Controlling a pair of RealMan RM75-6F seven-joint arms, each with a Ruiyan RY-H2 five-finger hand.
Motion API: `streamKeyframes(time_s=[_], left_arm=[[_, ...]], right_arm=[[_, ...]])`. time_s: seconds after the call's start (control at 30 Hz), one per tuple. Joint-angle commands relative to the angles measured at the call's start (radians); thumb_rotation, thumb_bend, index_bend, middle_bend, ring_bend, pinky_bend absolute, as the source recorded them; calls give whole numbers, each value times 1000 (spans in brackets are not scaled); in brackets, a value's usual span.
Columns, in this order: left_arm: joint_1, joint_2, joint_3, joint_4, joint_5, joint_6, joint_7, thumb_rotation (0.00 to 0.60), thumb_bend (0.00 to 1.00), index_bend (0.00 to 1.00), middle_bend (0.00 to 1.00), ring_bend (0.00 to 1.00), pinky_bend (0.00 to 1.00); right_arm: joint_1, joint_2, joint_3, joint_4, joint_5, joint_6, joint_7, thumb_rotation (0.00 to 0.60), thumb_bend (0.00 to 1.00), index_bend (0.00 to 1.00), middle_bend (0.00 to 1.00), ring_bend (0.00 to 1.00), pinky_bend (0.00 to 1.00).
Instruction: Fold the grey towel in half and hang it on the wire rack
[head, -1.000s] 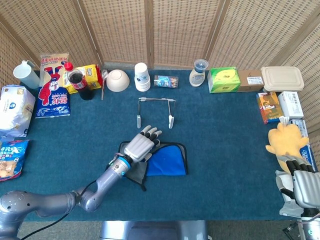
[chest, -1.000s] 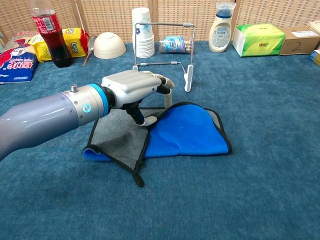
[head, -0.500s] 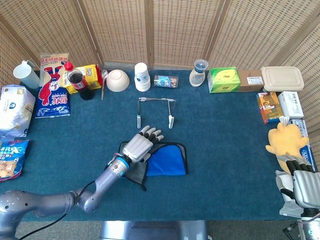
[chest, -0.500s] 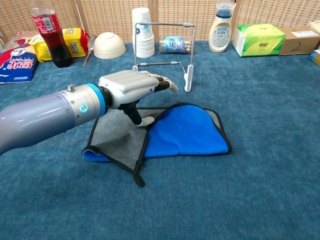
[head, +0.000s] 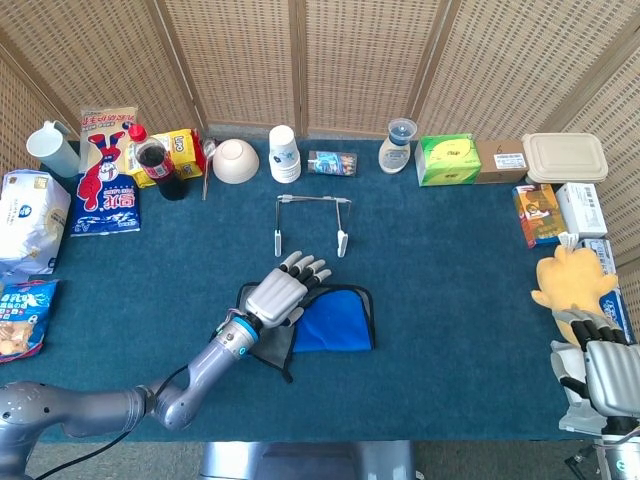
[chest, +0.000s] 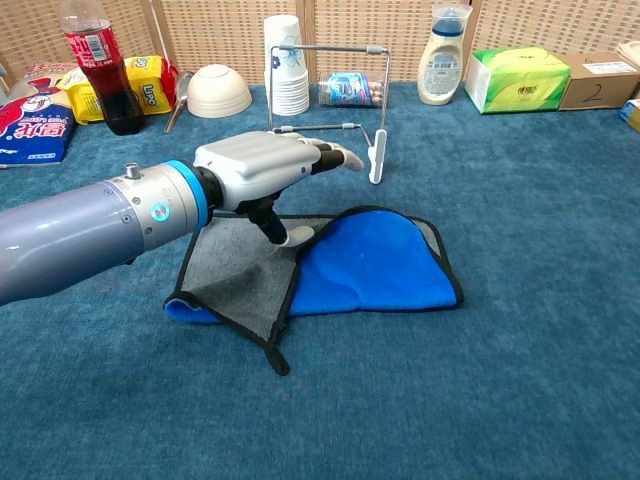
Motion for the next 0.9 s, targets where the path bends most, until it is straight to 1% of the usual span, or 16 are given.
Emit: streamKeyframes(time_s=[0.03,0.13,0.23,0.3,0.43,0.47,0.57,0.7,0.9], left_arm=[[10,12,-3,-34,31,12,-60,600,289,86,27,0,0],[29,54,4,-100,79,28,-135,600,288,106,38,0,0],[49,109,25,-157,125,36,-198,600,285,156,51,0,0],[68,156,49,-199,166,45,-242,600,281,175,58,0,0],[95,227,101,-247,243,61,-298,600,264,184,58,0,0],[106,248,124,-257,269,69,-308,600,259,187,58,0,0],[130,284,174,-264,331,89,-321,600,251,193,55,0,0],[156,297,215,-254,374,112,-312,600,252,196,53,0,0],[185,292,251,-236,413,132,-296,600,251,196,50,0,0]], right_arm=[[0,1,0,-2,-2,1,-1,600,375,245,262,208,203],[3,-1,1,-4,-3,-3,-4,600,375,245,262,208,203],[8,-4,2,-4,-2,-10,-7,600,374,245,262,208,203],[14,-8,4,-3,-3,-17,-9,600,374,245,262,208,203],[24,-15,6,-4,-4,-28,-14,600,375,246,262,208,204],[27,-17,6,-5,-5,-31,-16,600,374,245,262,208,204],[31,-19,8,-8,-4,-35,-22,600,375,246,262,208,203],[33,-20,9,-11,-4,-35,-28,600,375,245,262,208,203],[34,-21,7,-15,-4,-36,-31,600,374,245,262,208,204]])
